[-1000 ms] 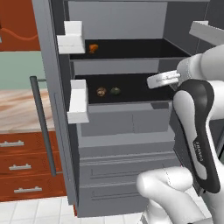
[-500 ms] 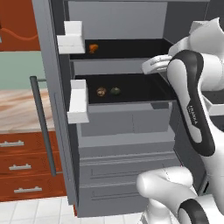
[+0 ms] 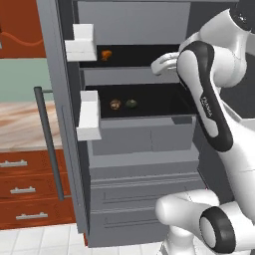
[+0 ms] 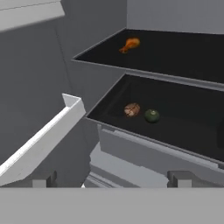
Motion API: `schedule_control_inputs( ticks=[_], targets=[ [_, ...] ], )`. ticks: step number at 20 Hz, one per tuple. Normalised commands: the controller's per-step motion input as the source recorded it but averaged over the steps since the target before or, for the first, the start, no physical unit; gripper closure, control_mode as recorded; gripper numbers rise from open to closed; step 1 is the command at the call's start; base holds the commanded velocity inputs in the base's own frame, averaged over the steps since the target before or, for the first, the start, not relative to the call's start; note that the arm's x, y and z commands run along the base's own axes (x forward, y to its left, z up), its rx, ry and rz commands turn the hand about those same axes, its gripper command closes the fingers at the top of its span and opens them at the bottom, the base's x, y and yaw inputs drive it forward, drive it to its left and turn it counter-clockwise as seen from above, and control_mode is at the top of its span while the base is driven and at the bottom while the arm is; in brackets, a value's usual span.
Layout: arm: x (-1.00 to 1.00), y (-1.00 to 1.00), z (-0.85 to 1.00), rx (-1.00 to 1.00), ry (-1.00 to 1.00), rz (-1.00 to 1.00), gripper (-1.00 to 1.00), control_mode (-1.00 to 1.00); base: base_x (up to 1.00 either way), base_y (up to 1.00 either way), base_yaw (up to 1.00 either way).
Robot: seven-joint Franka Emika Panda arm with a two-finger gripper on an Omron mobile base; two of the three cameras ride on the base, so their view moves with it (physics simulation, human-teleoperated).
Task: Gather the squash and potato from the fridge and place them on a tray on the dining counter. Then gather the chicken drumstick and steak from the fridge and place them on the other tray.
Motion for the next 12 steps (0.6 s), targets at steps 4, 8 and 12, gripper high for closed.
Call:
schedule_control_inputs(
  ticks=[4, 8, 12],
  targets=[
    [0.6, 0.26, 0.0, 0.0, 0.0, 0.05, -1.0, -1.0, 0.0, 0.0, 0.0],
    [0.52, 0.26, 0.0, 0.0, 0.0, 0.04, -1.0, -1.0, 0.0, 0.0, 0.0],
    [0.42, 0.13, 0.0, 0.0, 0.0, 0.0, -1.0, -1.0, 0.0, 0.0, 0.0]
  ],
)
